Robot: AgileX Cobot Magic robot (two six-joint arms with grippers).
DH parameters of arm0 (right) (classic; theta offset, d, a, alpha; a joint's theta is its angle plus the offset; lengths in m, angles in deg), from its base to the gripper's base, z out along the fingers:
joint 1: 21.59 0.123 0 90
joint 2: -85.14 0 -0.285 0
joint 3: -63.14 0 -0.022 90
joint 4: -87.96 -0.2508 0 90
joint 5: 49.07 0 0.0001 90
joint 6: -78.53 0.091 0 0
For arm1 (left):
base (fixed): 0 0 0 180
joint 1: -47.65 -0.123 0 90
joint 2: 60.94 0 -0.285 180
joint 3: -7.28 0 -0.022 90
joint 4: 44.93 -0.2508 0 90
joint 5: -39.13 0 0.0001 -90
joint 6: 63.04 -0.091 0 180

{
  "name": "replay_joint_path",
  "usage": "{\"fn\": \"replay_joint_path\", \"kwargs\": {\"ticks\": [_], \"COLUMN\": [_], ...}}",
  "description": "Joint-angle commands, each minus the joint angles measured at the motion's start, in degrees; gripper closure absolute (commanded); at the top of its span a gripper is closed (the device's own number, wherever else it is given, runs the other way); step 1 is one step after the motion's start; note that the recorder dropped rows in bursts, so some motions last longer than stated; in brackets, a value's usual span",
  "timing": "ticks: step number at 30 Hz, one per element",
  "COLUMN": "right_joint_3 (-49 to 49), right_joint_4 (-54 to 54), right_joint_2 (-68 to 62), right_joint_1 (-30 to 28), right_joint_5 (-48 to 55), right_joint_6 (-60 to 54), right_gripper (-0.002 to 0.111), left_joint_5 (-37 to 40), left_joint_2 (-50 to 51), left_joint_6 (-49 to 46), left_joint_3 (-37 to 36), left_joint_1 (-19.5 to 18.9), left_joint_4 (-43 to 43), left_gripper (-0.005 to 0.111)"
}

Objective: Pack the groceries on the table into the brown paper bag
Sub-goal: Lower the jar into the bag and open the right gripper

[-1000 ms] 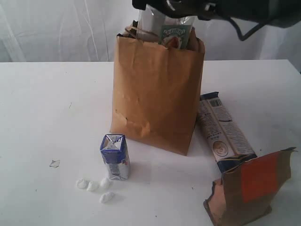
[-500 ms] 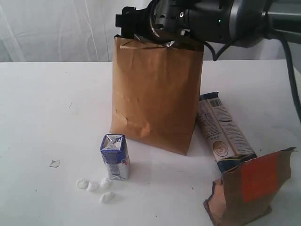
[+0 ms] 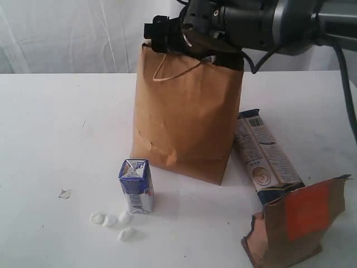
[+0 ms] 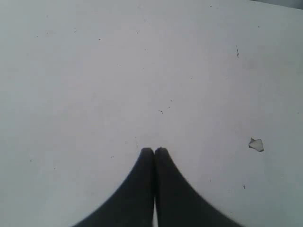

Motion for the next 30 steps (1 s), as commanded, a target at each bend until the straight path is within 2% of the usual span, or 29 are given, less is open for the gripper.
{"fn": "replay_joint_path", "kwargs": {"ticks": [1,7,9,11,14,22,30], "right_joint_3": [0.03,0.03,0.03,0.03,0.03,0.03,0.03], "right_joint_4": [-1.57,-8.18,-9.2,-9.47,-9.47,-9.54,-9.44], "right_joint_2": [0.85,0.85,0.85,0.85,0.85,2.16,7.47], "right_joint_1": [-0.31,-0.31,-0.31,-0.31,-0.31,0.34,2.09], "right_joint_5": [7.21,7.11,7.68,8.85,10.89,12.31,3.05], "right_joint_6": [-2.81,-19.04,-21.6,-21.92,-21.92,-21.92,-22.71], "right_gripper": [0.05,0.047,0.038,0.023,0.009,0.007,0.007], "left_joint_5": [0.05,0.05,0.05,0.05,0.05,0.05,0.05], "left_joint_2": [0.13,0.13,0.13,0.13,0.13,0.13,0.13], "left_joint_6": [0.13,0.13,0.13,0.13,0.13,0.13,0.13], "left_joint_3": [-0.33,-0.33,-0.33,-0.33,-0.33,-0.33,-0.33], "left_joint_1": [0.04,0.04,0.04,0.04,0.04,0.04,0.04], "left_joint_4": [-0.52,-0.52,-0.52,-0.52,-0.52,-0.52,-0.52], "left_gripper": [0.107,0.107,0.107,0.107,0.107,0.107,0.107]}}
